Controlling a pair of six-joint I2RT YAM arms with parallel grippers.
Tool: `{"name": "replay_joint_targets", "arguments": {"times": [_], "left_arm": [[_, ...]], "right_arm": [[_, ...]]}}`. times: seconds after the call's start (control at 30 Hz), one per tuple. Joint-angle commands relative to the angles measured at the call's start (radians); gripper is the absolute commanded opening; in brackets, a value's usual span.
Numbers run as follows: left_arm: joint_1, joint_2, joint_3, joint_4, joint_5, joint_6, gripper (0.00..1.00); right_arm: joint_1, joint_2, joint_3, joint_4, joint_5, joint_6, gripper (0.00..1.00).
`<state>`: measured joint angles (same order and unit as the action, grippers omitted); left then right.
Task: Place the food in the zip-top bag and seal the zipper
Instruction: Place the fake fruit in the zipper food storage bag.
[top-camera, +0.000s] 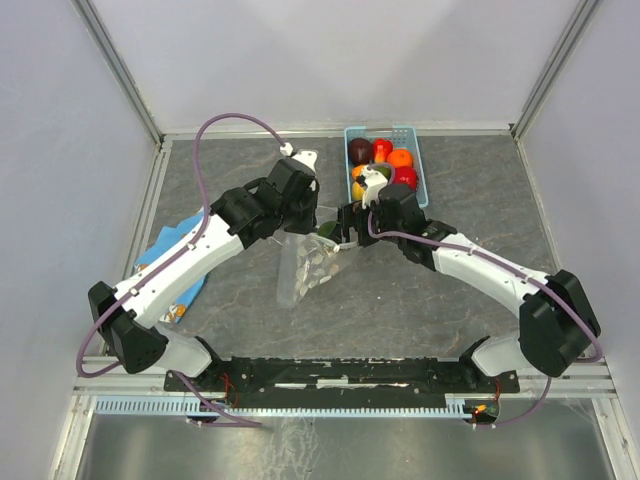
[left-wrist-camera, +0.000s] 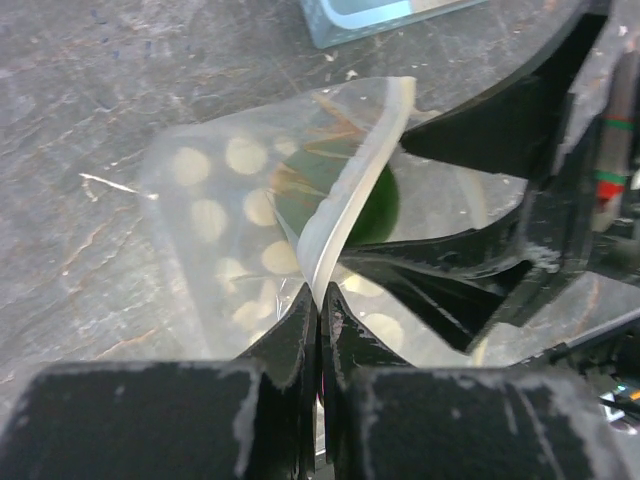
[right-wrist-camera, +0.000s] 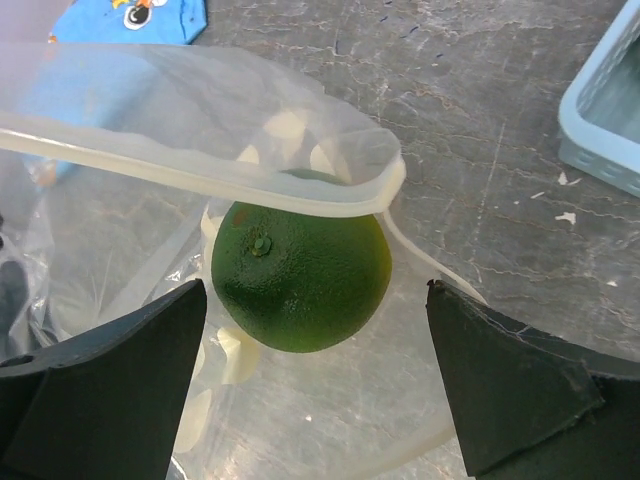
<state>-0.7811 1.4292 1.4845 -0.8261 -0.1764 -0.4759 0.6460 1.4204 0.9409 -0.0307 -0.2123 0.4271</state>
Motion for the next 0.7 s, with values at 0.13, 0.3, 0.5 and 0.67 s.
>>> {"name": "replay_joint_targets", "arguments": {"times": [0.13, 0.3, 0.5, 0.67], "left_arm": [[0.006, -0.062, 0.0, 0.02, -0.015, 0.075, 0.03], [0.006, -0.049, -0.071, 0.103, 0.059, 0.015, 0.03], [0.006, -0.047, -0.11, 0.146, 0.101, -0.016, 0.03], [0.005, -0.056, -0.109, 0.158, 0.094, -0.024, 0.03]], "right_arm": [[0.001, -0.004, 0.13, -0.143, -0.032, -0.032, 0.99], [0.002, -0.015, 0.226, -0.122, -0.153, 0.05, 0.99], [0.003, -0.06, 0.29, -0.211, -0.11, 0.071, 0.99], [0.001, -0.135, 0.23, -0.373, 0.196, 0.112, 0.88]]}}
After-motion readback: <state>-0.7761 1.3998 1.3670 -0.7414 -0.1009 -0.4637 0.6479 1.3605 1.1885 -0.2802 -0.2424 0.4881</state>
